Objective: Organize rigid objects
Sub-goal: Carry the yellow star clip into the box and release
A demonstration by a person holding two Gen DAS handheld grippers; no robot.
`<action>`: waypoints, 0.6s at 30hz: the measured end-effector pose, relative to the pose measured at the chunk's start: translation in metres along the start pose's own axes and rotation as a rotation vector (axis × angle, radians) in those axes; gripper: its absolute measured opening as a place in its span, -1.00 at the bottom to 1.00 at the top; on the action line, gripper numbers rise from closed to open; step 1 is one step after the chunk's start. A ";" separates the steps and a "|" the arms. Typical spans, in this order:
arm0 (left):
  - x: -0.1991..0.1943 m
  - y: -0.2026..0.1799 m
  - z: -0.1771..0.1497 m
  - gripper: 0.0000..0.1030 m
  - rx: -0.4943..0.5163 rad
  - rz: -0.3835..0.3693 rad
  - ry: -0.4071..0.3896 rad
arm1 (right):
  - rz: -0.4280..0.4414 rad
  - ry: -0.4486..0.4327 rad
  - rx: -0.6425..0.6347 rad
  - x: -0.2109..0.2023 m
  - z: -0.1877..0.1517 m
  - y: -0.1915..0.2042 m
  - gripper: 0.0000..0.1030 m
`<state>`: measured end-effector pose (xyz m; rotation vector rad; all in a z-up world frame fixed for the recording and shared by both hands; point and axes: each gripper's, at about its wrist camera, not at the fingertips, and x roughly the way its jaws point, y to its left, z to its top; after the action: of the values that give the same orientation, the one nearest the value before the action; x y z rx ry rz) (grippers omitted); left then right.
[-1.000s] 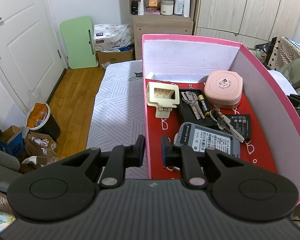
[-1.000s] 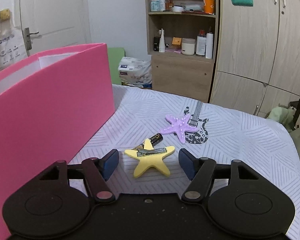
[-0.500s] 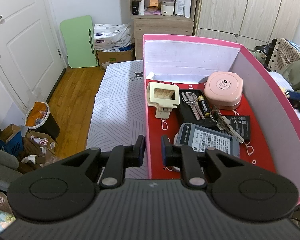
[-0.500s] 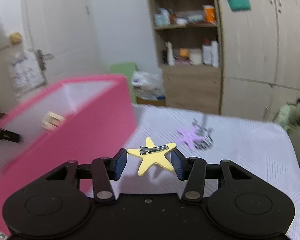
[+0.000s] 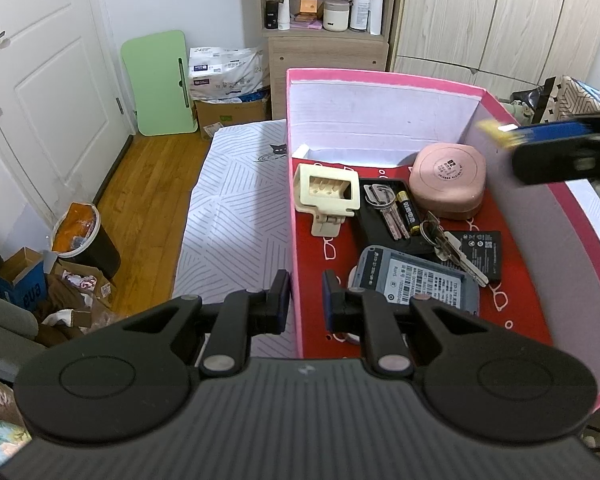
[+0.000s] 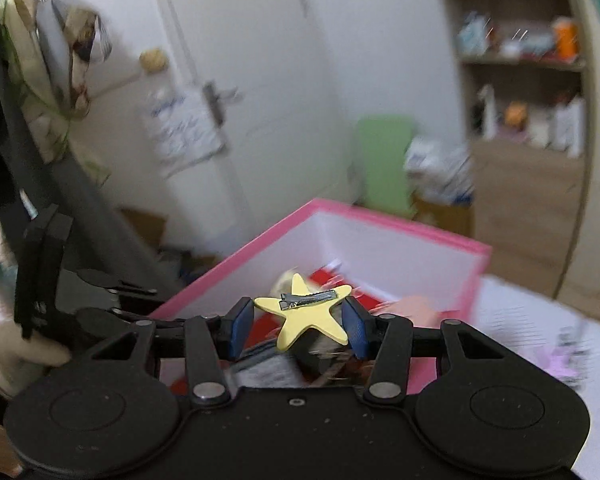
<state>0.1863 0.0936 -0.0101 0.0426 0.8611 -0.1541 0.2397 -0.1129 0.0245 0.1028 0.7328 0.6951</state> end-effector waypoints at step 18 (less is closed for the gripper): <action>-0.005 0.004 -0.003 -0.72 -0.019 -0.013 -0.030 | -0.160 0.313 0.070 0.108 0.018 -0.007 0.09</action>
<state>0.1813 0.0989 -0.0086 0.0168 0.8331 -0.1578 0.3127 -0.0493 -0.0268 -0.0014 1.0543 0.5374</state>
